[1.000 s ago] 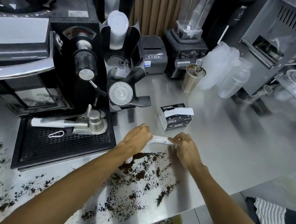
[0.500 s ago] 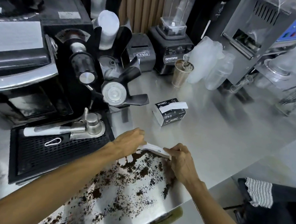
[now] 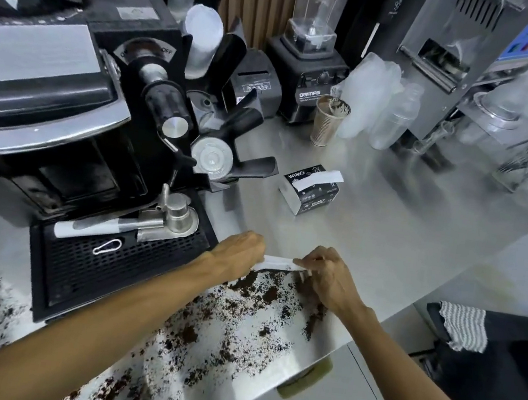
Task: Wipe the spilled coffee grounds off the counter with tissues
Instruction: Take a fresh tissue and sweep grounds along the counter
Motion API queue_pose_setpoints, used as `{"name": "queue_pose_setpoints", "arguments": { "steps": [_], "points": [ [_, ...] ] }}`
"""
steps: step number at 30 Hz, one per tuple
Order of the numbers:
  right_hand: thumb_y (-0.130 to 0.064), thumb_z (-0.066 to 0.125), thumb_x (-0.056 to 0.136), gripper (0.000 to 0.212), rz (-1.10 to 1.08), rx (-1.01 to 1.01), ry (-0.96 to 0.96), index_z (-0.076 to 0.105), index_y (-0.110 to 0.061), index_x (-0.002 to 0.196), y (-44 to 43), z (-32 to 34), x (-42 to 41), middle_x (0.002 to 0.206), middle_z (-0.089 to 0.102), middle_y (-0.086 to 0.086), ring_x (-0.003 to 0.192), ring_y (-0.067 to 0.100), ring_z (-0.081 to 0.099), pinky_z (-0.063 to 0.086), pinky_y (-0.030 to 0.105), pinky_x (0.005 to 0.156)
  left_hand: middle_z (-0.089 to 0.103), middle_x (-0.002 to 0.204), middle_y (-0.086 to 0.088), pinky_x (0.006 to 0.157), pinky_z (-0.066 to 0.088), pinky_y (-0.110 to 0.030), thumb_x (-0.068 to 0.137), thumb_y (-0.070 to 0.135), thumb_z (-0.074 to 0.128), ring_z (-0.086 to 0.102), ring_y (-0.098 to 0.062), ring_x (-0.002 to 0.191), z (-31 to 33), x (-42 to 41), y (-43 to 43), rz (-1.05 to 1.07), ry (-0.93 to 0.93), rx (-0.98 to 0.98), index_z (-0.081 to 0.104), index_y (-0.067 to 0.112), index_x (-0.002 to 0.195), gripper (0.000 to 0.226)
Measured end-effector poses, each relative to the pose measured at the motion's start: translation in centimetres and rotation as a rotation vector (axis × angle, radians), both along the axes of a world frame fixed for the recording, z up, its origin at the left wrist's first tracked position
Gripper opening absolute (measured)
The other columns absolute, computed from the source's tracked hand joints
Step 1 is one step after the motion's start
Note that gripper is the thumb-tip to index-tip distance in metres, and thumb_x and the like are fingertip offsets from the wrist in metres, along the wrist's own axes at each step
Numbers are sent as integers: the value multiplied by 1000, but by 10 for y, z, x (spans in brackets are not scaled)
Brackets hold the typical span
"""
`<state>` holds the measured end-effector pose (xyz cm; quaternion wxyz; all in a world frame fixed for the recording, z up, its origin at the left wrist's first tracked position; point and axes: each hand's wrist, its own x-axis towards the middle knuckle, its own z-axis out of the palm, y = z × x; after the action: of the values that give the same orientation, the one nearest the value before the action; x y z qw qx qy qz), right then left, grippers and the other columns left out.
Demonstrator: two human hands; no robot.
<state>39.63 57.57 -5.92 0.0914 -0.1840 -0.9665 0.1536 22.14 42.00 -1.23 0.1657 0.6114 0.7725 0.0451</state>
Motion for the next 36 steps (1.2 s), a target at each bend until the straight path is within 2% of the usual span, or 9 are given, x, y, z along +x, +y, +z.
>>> {"name": "queue_pose_setpoints", "arguments": {
  "steps": [3,5,14,21,26,30,33,34,36],
  "points": [
    [-8,72,81,25,-42,-10,55,76,-18,103,19,8,-8,88,70,1,71,22,58,52,38,57,56,91,-9,60,45,-24,97,2,51,56,-21,73,-1,-5,15,33,16,64,64,0,113,21],
    [-6,73,78,27,-87,5,60,76,-20,101,30,9,-12,88,71,-1,71,21,59,53,38,58,55,89,-8,59,39,-21,96,3,53,55,-20,70,-2,-5,26,27,25,79,64,4,120,27],
    [3,70,79,29,-200,75,4,77,-17,98,51,4,28,90,69,2,73,22,55,53,38,56,60,93,-9,74,55,-26,91,4,62,60,-19,78,-7,19,67,-29,52,95,67,5,115,24],
    [-1,72,81,22,-391,44,49,76,-11,100,-8,-2,65,82,62,4,68,20,52,45,29,47,60,104,-15,86,52,-29,98,10,50,60,-26,95,0,30,73,-138,-5,65,61,1,120,26],
    [5,68,80,21,-521,-39,49,76,-5,97,-67,-2,56,81,63,7,64,24,54,43,30,46,57,94,-11,86,50,-33,100,16,50,61,-27,91,5,24,61,-165,-6,56,53,4,86,19],
    [-2,66,85,15,-531,-102,51,75,-5,97,-98,5,42,81,61,8,61,23,53,46,31,46,51,85,-5,75,44,-23,99,23,53,55,-21,80,5,15,45,-180,13,53,52,7,80,25],
    [5,62,84,27,-552,-184,78,73,-4,108,-102,12,39,85,61,7,64,22,56,51,36,52,54,86,-8,69,39,-17,98,11,55,61,-24,85,2,8,37,-177,21,20,54,5,69,29],
    [7,60,84,31,-559,-196,94,71,-5,111,-98,14,40,86,61,6,65,22,56,51,37,53,55,87,-10,68,38,-17,97,8,55,62,-26,87,1,7,36,-167,13,14,57,3,71,26],
    [7,59,82,35,-561,-174,119,72,-7,112,-83,15,42,86,61,5,67,21,55,50,39,54,54,90,-9,68,37,-19,96,6,55,59,-26,86,-1,9,38,-167,20,51,67,-1,101,16]
  ]
}}
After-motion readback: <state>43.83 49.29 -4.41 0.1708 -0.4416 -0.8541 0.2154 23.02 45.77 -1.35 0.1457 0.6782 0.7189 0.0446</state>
